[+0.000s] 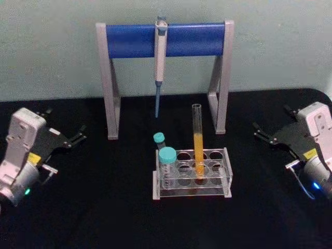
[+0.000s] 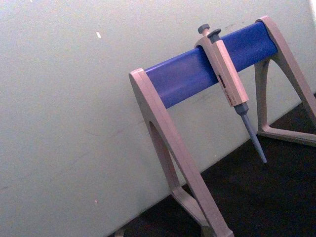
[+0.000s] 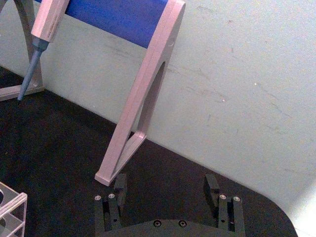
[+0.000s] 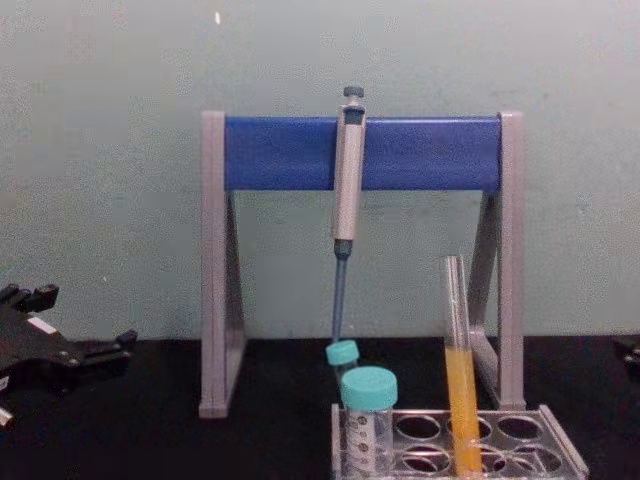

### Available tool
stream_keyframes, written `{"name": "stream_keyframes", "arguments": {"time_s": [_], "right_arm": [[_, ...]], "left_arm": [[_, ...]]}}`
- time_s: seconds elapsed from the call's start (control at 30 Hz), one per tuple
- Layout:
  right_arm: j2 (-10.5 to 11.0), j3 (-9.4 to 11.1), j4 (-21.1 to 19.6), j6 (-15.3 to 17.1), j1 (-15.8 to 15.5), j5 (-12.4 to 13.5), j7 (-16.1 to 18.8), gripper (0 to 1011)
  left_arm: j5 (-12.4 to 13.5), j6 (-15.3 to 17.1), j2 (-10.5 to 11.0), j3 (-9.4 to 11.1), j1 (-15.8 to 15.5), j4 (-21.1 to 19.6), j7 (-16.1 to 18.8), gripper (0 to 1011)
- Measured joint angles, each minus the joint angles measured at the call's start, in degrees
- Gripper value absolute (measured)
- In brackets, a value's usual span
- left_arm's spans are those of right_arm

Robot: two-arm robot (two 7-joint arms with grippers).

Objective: Pick up the test tube from the test tube rack, shake it, then place it back into the test tube rack.

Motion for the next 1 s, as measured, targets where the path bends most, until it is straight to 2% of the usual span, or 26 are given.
{"name": "stream_keyframes", "arguments": {"time_s": [0.27,0.47,0.63,1.0], "right_arm": [[0.0,0.0,0.0,0.0,0.0,0.0,0.0,1000],[-0.1,0.8,-0.5,0.2,-0.6,-0.3,0.5,1000],[0.3,2.0,-2.7,1.2,-2.2,0.1,1.8,1000],[2.3,5.7,-10.5,5.9,-7.5,7.2,8.1,1000]], "left_arm": [[0.0,0.0,0.0,0.0,0.0,0.0,0.0,1001],[0.0,0.0,0.0,0.0,0.0,0.0,0.0,1001],[0.0,0.0,0.0,0.0,0.0,0.0,0.0,1001],[0.0,0.0,0.0,0.0,0.0,0.0,0.0,1001]]}}
